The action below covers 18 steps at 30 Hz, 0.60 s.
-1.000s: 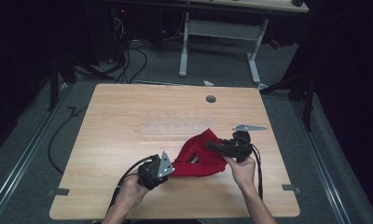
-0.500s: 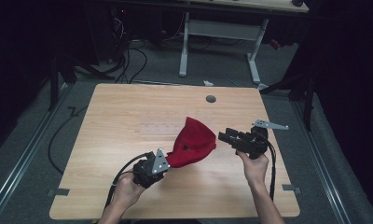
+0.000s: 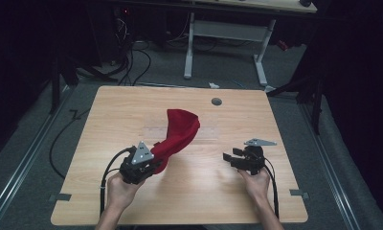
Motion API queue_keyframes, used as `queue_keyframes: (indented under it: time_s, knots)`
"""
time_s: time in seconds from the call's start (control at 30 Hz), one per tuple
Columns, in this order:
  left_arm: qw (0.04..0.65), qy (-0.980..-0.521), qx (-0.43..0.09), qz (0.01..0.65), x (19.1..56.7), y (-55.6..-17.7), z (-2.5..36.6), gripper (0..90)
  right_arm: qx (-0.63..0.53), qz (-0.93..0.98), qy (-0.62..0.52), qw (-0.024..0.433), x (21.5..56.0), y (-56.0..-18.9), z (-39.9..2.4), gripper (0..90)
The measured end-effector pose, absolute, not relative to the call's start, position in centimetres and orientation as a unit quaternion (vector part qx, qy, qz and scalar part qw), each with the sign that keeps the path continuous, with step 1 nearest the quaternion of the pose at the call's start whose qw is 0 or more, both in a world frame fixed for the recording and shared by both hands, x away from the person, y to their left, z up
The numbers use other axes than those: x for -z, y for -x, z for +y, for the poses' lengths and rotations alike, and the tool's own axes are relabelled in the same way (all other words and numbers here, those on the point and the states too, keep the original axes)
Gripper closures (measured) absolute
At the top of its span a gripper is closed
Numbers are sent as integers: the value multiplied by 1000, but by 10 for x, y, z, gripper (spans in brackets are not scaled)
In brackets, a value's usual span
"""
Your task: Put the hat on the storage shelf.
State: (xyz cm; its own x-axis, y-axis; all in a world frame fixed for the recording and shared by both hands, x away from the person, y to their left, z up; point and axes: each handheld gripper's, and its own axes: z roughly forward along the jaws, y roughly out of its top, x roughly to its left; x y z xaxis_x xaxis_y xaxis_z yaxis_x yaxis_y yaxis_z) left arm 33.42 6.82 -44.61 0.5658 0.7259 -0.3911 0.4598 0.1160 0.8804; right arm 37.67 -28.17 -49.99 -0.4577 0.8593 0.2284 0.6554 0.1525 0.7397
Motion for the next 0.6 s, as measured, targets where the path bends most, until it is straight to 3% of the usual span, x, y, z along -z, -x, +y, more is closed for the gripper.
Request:
queue_keyframes:
  time_s: [0.6]
  knots:
    - [610, -626, -108, 474, 433, -348, 80, 849, -352, 770, -496, 194, 531, -378, -270, 397]
